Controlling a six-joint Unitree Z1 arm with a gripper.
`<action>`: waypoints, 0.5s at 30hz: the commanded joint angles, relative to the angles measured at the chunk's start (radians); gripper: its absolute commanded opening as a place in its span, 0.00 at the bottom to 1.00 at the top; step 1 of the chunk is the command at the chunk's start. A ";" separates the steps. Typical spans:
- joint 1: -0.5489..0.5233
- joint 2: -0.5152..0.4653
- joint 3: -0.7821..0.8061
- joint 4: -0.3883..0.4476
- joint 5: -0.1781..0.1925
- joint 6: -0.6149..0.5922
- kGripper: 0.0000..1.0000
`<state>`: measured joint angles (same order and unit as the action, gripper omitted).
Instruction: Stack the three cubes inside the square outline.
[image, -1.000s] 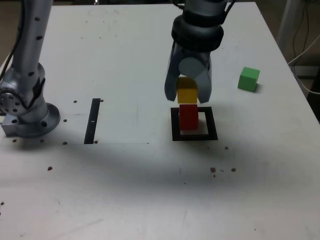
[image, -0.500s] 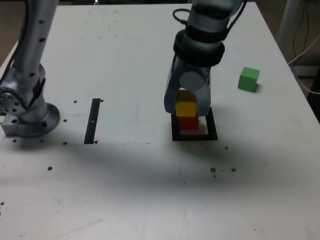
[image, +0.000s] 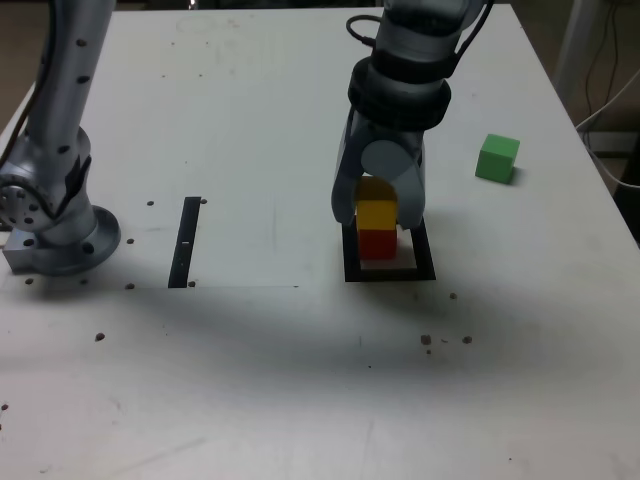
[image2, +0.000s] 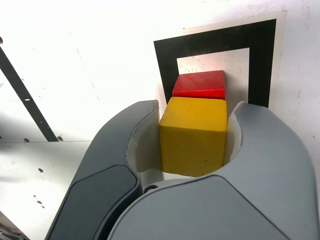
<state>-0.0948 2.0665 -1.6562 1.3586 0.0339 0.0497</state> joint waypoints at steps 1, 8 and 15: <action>0.001 -0.003 0.002 0.001 0.002 0.004 0.65; 0.009 0.002 0.002 0.004 0.018 0.007 0.87; 0.012 0.001 0.009 0.017 0.032 0.007 0.99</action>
<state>-0.0850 2.0667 -1.6516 1.3710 0.0640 0.0549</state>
